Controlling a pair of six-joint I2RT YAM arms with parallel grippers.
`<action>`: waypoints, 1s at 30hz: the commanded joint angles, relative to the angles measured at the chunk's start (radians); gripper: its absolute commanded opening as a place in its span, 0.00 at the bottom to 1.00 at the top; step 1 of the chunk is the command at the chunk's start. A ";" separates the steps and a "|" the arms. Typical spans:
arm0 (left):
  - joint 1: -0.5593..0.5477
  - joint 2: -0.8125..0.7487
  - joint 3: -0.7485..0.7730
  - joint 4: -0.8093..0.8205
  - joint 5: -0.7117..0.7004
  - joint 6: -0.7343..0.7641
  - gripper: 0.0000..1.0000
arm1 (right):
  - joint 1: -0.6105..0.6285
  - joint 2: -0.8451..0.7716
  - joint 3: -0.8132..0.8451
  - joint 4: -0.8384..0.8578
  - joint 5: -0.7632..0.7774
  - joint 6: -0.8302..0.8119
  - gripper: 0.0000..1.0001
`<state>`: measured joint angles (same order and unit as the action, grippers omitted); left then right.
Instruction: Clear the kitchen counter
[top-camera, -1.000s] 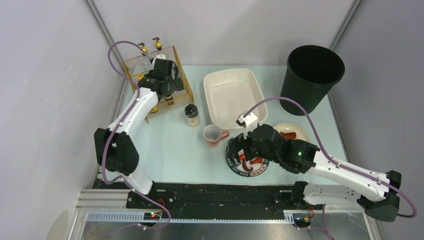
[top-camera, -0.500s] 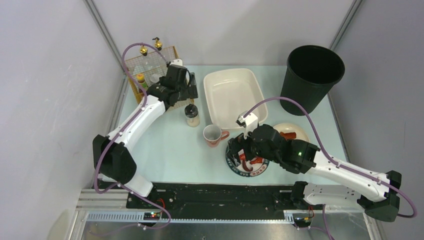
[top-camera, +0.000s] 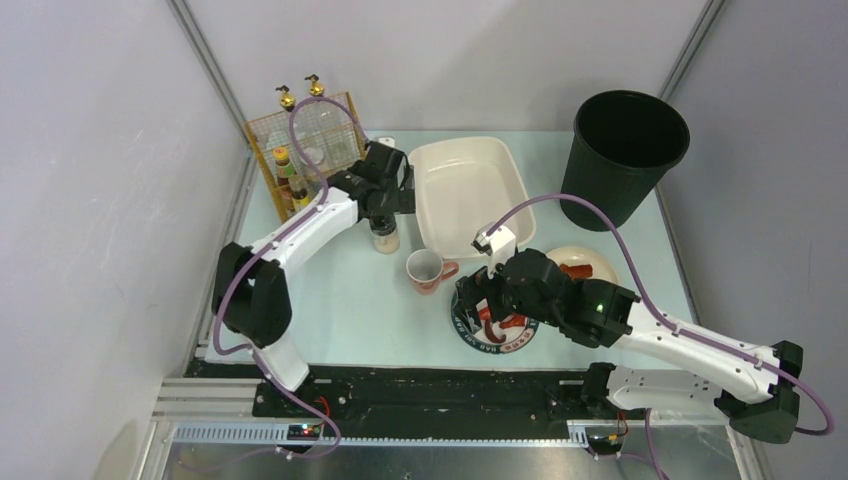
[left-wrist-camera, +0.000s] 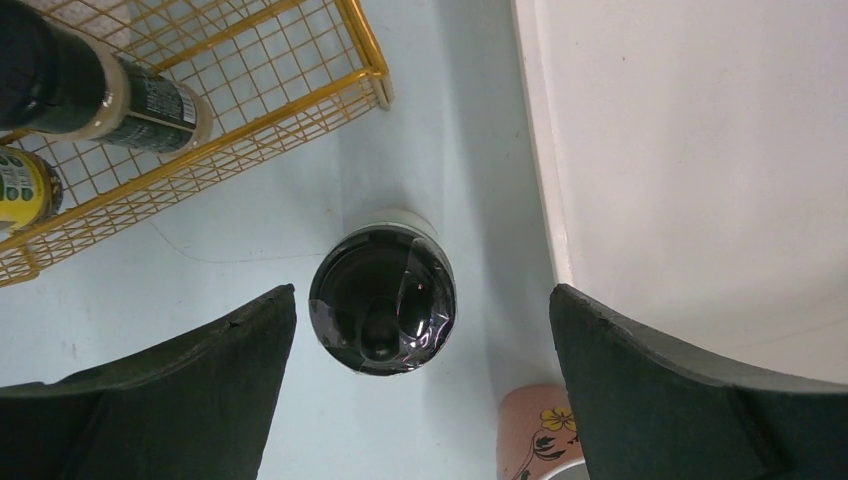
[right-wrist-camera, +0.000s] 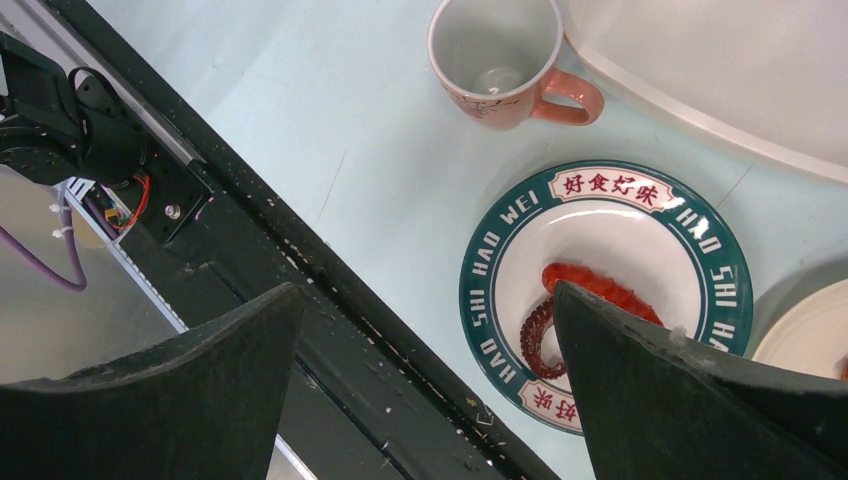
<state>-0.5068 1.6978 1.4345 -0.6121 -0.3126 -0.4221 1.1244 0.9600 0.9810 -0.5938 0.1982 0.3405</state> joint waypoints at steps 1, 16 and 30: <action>-0.014 0.012 0.000 0.013 -0.012 -0.023 1.00 | 0.005 -0.002 0.003 0.016 0.009 0.010 1.00; -0.018 0.026 -0.031 0.013 -0.083 -0.006 1.00 | 0.007 0.011 0.004 0.020 0.004 0.011 1.00; 0.016 0.044 -0.053 0.014 -0.061 0.002 1.00 | 0.009 0.011 0.005 0.027 0.001 0.004 1.00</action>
<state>-0.5068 1.7355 1.3941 -0.6121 -0.3664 -0.4259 1.1267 0.9718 0.9810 -0.5938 0.1978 0.3405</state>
